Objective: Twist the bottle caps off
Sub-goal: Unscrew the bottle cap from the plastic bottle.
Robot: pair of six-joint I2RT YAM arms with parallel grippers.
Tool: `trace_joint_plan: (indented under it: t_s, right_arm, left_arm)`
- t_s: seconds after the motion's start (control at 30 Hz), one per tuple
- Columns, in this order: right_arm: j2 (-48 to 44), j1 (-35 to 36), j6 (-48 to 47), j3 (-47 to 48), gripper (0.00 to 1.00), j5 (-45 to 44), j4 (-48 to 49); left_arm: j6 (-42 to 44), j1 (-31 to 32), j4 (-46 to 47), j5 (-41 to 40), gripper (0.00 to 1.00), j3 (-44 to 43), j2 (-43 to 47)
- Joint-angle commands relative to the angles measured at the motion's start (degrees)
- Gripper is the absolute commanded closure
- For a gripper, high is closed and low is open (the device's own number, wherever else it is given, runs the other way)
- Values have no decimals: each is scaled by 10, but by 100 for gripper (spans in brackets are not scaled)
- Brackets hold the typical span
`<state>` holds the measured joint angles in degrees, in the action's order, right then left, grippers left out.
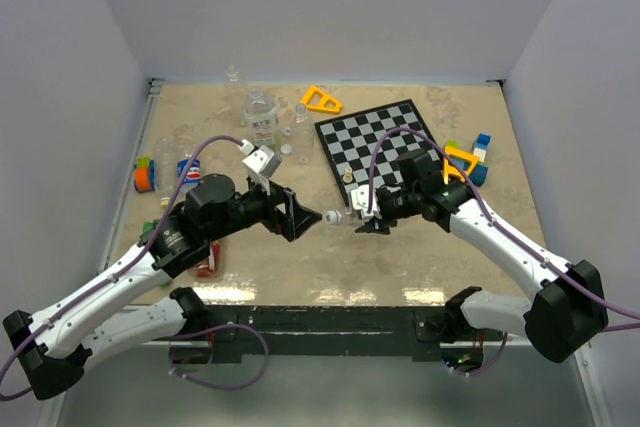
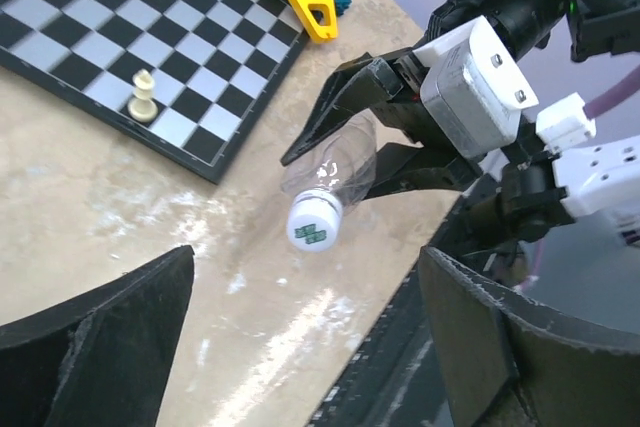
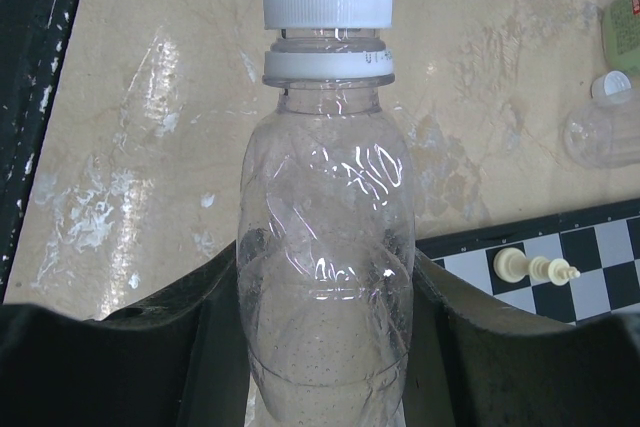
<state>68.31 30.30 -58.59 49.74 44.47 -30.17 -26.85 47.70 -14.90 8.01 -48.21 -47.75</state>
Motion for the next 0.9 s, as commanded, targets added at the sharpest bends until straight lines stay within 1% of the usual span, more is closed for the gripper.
trace_joint_plan:
  t_s: [0.0, 0.13, 0.2, 0.3, 0.4, 0.43, 0.47, 0.63, 0.8, 0.87]
  right_arm:
    - [-3, -1, -6, 1, 85, 3, -6]
    - [-2, -1, -6, 1, 85, 3, -6]
    - [-1, -1, -7, 1, 85, 3, -6]
    - [-2, -2, -9, 1, 85, 4, -9]
    - [1, -1, -12, 2, 85, 5, -9]
    - [2, -1, -13, 2, 85, 5, -9]
    - [2, -1, -14, 3, 85, 5, -10]
    - [2, -2, -16, 3, 85, 6, -12]
    - [2, -1, -23, 4, 85, 9, -17]
    - [5, -1, -28, 5, 85, 11, -23]
  left_arm:
    - [107, -2, 8, -34, 0, -23, 28]
    - [195, -2, 43, -44, 0, -8, 51]
    - [260, -2, 70, -30, 0, 10, 64]
    - [369, -2, 106, 43, 0, 46, 89]
    - [445, -2, 139, 97, 0, 75, 103]
    - [461, -2, 139, 108, 0, 76, 101]
    - [471, -2, 160, 118, 0, 73, 98]
    - [508, -2, 157, 157, 0, 70, 55]
    - [559, -2, 152, 230, 2, 77, 20]
    - [572, -2, 150, 234, 2, 73, 4]
